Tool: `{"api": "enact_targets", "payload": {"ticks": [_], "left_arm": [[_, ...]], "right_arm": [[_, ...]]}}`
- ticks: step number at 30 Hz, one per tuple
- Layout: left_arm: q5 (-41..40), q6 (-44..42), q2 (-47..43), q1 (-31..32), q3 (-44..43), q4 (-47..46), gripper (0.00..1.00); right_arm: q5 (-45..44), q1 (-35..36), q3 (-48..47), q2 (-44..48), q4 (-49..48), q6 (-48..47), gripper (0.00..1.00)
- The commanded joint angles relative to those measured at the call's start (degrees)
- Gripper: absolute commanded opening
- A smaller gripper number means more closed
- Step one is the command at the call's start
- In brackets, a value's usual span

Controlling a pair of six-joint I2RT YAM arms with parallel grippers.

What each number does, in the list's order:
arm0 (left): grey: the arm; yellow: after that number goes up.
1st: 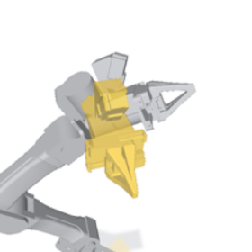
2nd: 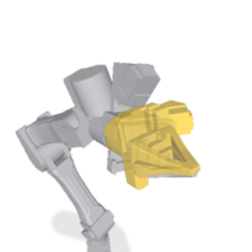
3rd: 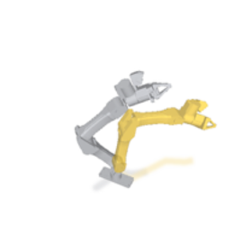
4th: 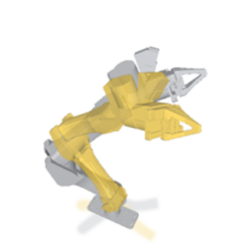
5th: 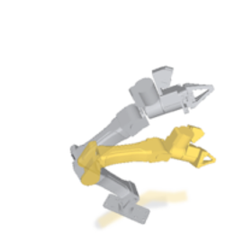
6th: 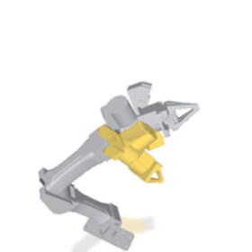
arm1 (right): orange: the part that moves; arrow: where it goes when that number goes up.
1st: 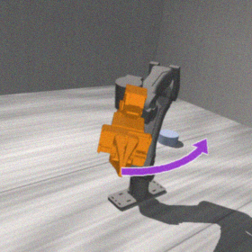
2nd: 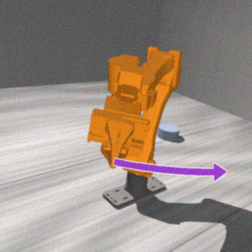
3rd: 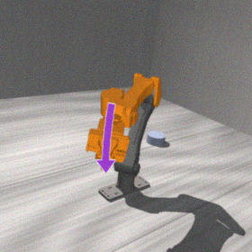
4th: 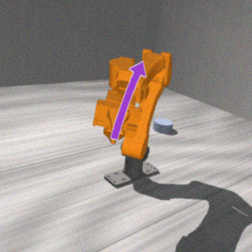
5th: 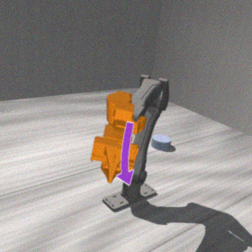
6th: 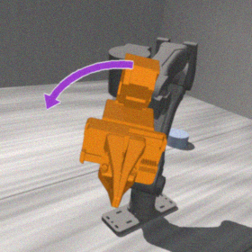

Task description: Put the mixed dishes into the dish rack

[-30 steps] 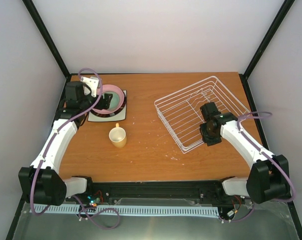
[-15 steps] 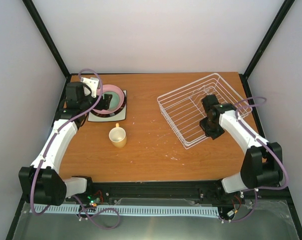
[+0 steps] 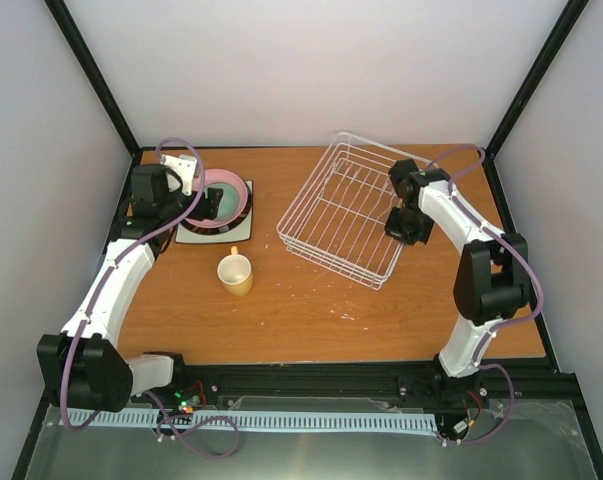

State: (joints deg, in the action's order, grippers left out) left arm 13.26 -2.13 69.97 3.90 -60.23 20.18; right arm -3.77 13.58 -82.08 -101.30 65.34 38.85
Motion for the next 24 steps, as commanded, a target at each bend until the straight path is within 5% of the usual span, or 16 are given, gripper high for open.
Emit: {"api": "enact_targets", "payload": {"ticks": [1, 12, 24], "left_arm": [[-0.78, -1.03, -1.47, 0.14, -0.33, -0.76, 0.90], [-0.76, -0.93, -1.79, 0.14, 0.36, -1.09, 0.91], [-1.22, -0.66, -1.78, 0.10, 0.61, -1.56, 0.91]], "right_arm": [[-6.29, 0.44, -7.01, -2.39, 9.34, -13.34, 0.03], [-17.81, 0.63, -3.56, -4.22, 13.28, -22.48, 0.03], [-39.77, 1.37, -7.15, -13.89, 15.09, -21.58, 0.03]]}}
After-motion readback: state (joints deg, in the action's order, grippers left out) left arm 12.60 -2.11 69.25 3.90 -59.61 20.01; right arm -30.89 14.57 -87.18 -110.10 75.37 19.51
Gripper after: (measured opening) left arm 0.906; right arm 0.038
